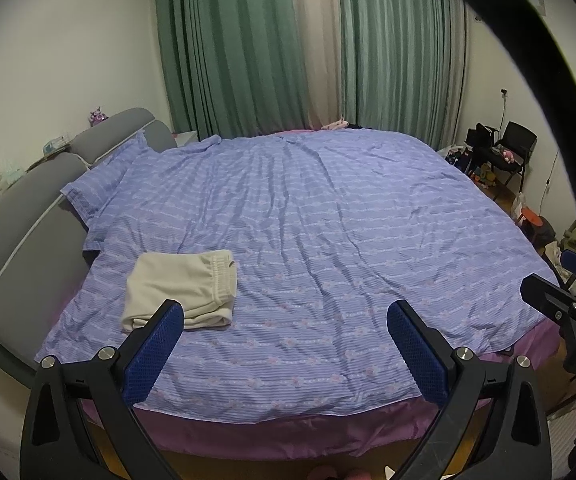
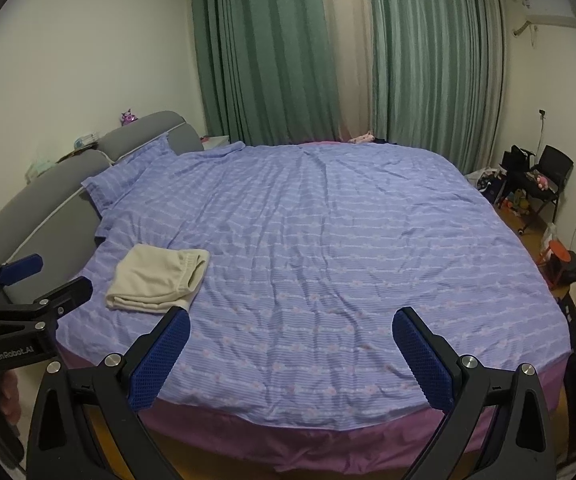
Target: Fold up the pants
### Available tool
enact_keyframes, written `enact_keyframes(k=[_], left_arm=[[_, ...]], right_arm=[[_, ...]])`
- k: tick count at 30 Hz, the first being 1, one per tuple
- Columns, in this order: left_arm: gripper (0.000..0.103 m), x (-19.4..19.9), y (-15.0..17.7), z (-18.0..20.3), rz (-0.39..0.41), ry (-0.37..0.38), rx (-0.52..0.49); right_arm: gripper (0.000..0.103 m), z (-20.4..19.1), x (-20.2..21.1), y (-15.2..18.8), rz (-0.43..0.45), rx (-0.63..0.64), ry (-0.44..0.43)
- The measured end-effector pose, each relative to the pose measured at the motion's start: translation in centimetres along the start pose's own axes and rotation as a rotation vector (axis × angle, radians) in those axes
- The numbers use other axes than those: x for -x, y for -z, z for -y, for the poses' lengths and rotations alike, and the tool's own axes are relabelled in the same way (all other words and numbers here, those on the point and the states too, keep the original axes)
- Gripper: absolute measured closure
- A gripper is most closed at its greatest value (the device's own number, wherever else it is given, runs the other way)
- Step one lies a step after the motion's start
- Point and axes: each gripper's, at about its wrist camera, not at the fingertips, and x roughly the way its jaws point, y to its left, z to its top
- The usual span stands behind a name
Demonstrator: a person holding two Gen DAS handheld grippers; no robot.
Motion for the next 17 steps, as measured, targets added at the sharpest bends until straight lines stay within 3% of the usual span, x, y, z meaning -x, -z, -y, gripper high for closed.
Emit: enact_keyframes(k=[17], left_arm=[[0.0,0.09,-0.25,0.88,0.009,0.013,-0.002]], right_arm=[[0.001,0.34,0.25,0.07,-0.004,-0.014,0.019]])
